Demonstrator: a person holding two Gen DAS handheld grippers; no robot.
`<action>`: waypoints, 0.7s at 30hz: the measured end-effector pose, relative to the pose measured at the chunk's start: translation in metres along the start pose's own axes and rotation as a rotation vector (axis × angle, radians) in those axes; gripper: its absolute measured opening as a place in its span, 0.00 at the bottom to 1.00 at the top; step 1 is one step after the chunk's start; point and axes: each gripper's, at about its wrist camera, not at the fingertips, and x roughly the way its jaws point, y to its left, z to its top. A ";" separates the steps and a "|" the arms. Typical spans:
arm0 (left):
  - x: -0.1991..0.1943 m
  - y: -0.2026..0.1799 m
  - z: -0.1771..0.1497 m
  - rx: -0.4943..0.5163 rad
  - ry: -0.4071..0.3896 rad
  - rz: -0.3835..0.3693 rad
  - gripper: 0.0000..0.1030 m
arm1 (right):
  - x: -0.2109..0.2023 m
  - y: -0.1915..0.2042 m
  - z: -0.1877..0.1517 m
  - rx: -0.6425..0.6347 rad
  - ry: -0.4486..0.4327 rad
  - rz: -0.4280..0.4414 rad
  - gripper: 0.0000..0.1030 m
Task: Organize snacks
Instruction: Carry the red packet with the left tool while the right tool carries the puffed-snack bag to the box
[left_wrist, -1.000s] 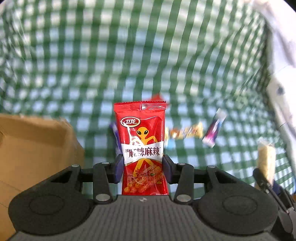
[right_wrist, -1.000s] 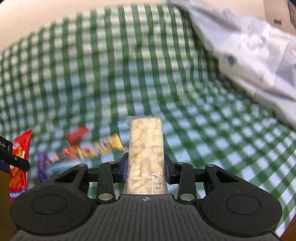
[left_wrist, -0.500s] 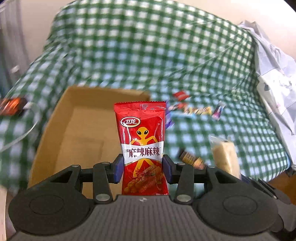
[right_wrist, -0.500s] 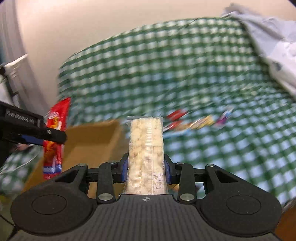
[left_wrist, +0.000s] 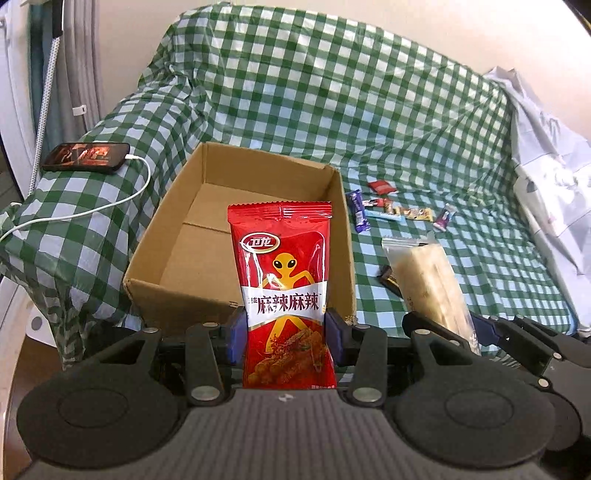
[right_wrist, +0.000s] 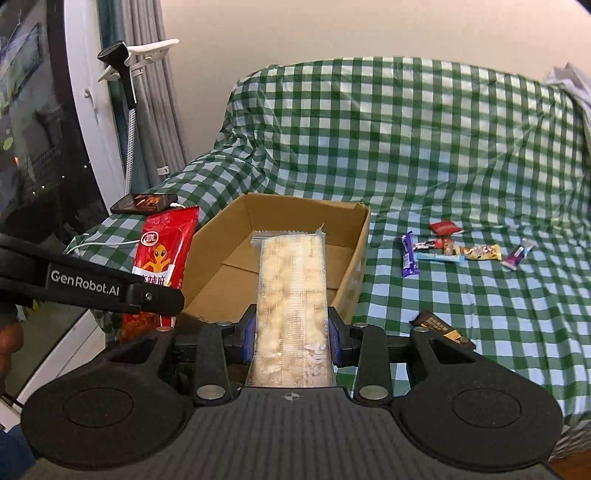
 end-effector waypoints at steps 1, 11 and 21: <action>-0.003 0.000 -0.001 0.001 -0.004 -0.006 0.47 | -0.003 0.002 0.001 -0.003 -0.003 -0.008 0.37; -0.019 0.005 -0.007 -0.024 -0.045 -0.028 0.47 | -0.015 0.008 -0.009 -0.053 -0.015 -0.025 0.37; -0.016 0.007 -0.009 -0.026 -0.047 -0.031 0.47 | -0.013 0.007 -0.010 -0.057 -0.008 -0.029 0.37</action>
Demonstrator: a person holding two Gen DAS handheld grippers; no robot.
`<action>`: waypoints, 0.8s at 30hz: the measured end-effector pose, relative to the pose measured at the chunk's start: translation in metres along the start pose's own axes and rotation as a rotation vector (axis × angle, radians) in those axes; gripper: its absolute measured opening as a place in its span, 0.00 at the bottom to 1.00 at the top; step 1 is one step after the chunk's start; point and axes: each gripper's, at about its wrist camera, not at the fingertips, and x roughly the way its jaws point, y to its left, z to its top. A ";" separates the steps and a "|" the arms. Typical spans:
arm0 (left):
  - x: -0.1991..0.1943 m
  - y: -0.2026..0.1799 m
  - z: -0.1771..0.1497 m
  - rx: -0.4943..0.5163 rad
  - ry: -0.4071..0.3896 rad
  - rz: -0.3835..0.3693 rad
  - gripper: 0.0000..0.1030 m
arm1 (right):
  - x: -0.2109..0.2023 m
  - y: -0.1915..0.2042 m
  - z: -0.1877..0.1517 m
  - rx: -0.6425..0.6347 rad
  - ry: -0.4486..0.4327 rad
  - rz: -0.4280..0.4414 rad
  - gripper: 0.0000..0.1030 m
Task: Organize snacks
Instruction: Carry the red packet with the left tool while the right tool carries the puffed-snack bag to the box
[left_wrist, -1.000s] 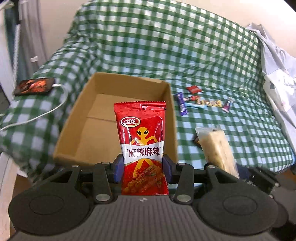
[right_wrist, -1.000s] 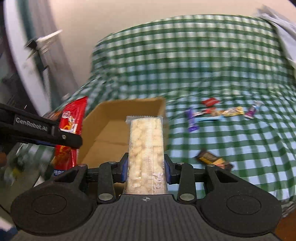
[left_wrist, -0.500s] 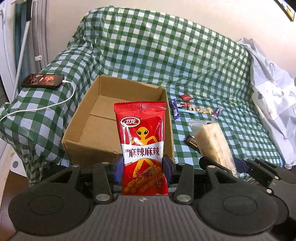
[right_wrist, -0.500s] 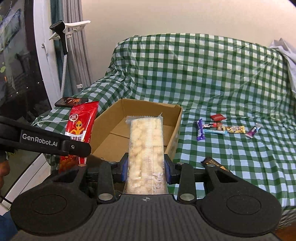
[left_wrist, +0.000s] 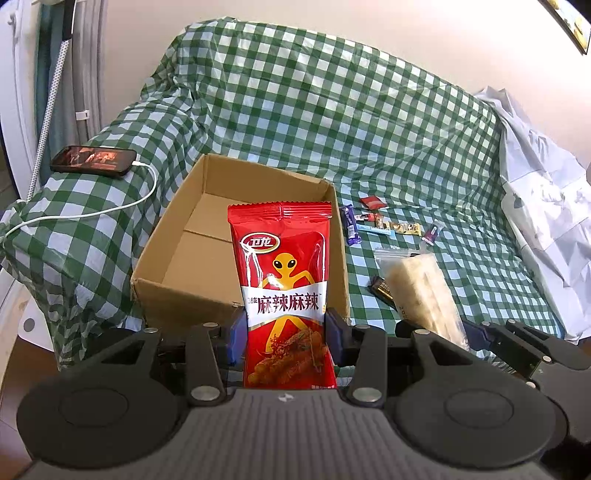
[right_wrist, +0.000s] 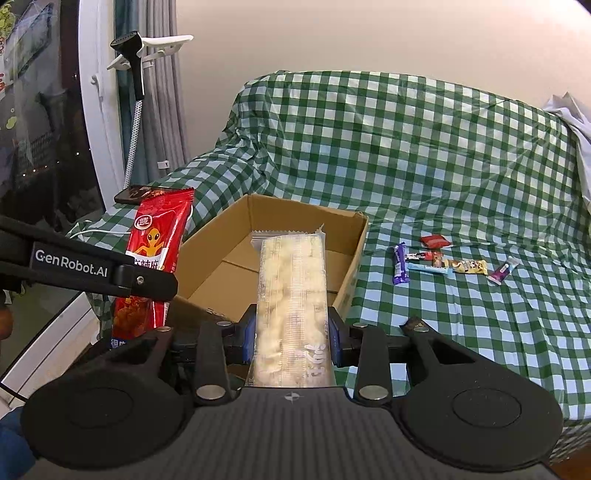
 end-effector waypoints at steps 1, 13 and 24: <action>0.000 0.000 0.000 0.000 0.001 0.000 0.47 | 0.000 -0.001 -0.002 0.000 0.002 0.001 0.37; 0.007 0.001 0.005 -0.006 0.031 0.001 0.47 | 0.009 -0.008 -0.002 0.000 0.034 0.014 0.37; 0.027 0.007 0.008 -0.016 0.067 -0.004 0.47 | 0.024 -0.009 -0.003 -0.006 0.074 0.017 0.37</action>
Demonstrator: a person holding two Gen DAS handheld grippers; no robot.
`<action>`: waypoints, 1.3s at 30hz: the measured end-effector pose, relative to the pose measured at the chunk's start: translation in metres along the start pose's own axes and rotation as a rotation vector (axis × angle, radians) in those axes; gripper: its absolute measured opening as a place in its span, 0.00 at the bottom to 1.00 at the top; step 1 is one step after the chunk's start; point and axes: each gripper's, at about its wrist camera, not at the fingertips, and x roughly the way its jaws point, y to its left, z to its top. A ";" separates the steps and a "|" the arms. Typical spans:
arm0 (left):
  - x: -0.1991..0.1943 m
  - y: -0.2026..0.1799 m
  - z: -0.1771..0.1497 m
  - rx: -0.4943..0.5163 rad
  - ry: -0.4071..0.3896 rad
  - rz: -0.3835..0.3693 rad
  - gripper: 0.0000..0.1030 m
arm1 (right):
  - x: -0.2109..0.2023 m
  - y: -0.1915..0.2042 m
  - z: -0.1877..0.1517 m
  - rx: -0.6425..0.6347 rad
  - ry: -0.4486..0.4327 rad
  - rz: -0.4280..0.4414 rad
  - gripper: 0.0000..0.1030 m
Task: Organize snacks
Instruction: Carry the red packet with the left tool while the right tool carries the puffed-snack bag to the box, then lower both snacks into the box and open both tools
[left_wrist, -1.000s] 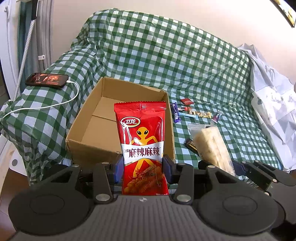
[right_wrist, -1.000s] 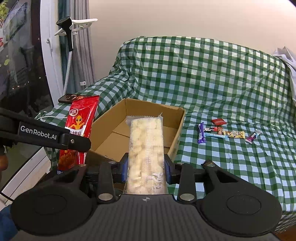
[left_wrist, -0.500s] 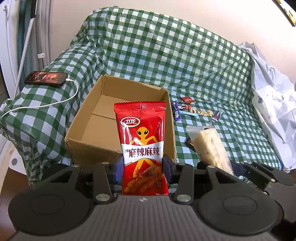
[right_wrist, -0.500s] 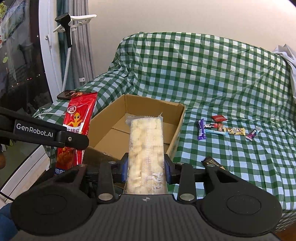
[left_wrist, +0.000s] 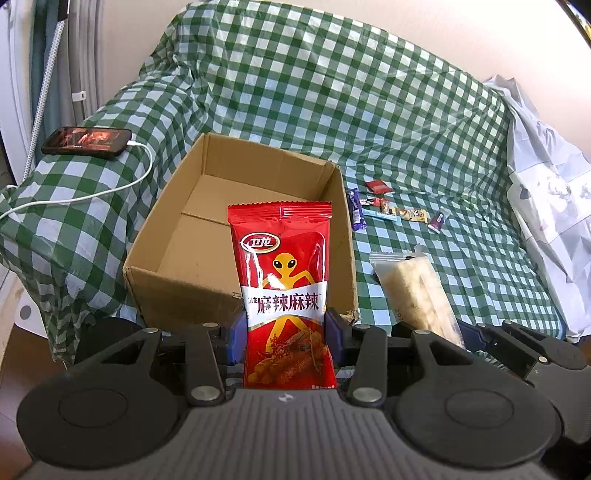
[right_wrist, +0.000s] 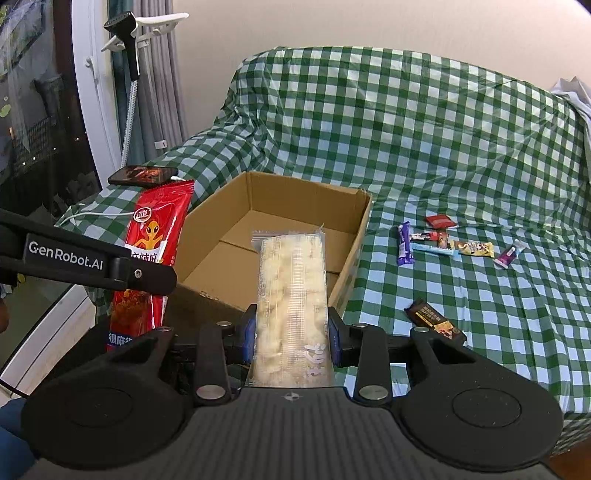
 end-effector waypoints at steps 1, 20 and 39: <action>0.002 0.001 0.000 -0.001 0.003 -0.001 0.47 | 0.001 0.000 0.000 -0.001 0.003 0.000 0.37; 0.041 0.023 0.017 -0.043 0.056 0.006 0.47 | 0.034 0.006 0.009 -0.019 0.060 -0.019 0.37; 0.123 0.047 0.087 -0.073 0.116 0.058 0.47 | 0.112 -0.006 0.069 0.014 0.081 0.009 0.37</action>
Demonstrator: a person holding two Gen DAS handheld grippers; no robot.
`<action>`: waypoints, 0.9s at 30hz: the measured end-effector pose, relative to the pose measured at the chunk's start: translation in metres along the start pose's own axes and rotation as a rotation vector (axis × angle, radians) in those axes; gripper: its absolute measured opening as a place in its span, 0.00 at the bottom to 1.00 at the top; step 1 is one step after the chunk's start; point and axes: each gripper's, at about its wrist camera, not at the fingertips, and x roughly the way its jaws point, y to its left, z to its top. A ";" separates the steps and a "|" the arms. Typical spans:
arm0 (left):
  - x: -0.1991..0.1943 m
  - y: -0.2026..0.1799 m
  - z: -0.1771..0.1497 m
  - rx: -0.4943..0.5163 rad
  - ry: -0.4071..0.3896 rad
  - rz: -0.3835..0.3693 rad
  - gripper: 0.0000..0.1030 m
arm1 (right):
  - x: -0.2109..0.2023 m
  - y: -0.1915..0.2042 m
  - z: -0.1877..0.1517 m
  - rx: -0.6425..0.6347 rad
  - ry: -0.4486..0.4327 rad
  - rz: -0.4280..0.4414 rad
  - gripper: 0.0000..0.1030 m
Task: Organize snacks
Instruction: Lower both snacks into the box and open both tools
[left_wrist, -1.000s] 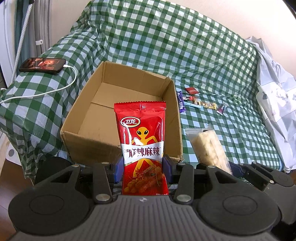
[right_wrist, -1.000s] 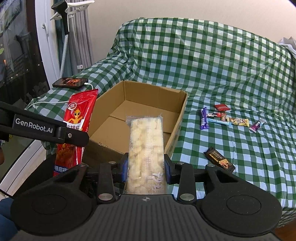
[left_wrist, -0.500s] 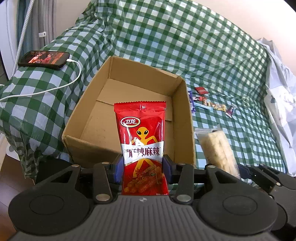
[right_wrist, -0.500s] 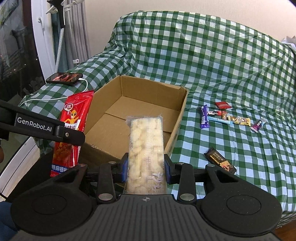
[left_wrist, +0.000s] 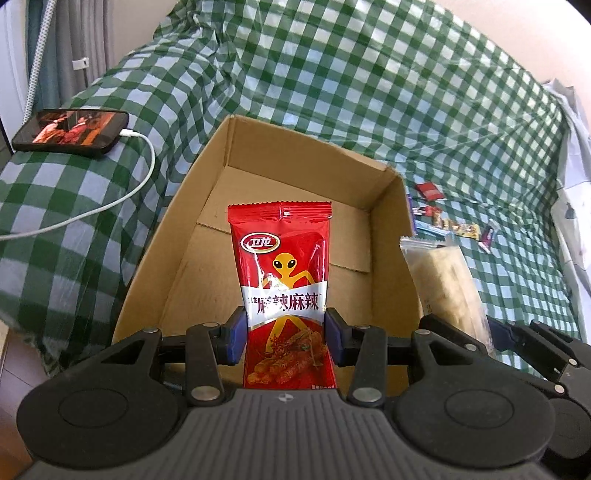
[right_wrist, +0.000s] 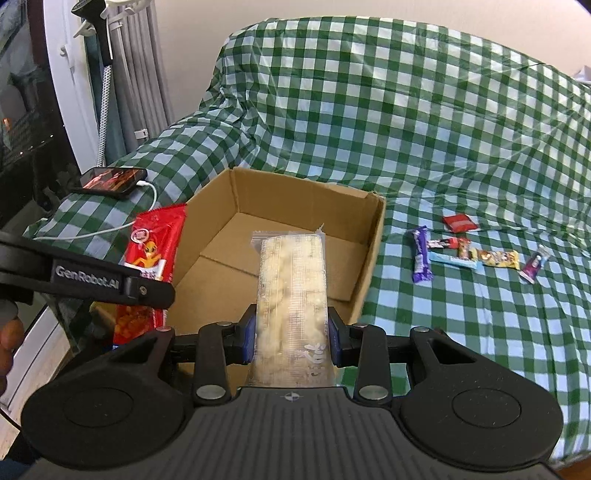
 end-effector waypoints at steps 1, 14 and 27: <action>0.007 0.001 0.004 0.002 0.005 0.006 0.47 | 0.007 0.000 0.003 0.001 0.006 0.005 0.37; 0.069 0.015 0.025 0.019 0.080 0.058 0.47 | 0.084 0.003 0.015 0.029 0.103 0.063 0.37; 0.041 0.028 0.025 0.019 -0.034 0.167 1.00 | 0.087 -0.005 0.016 0.092 0.092 0.018 0.72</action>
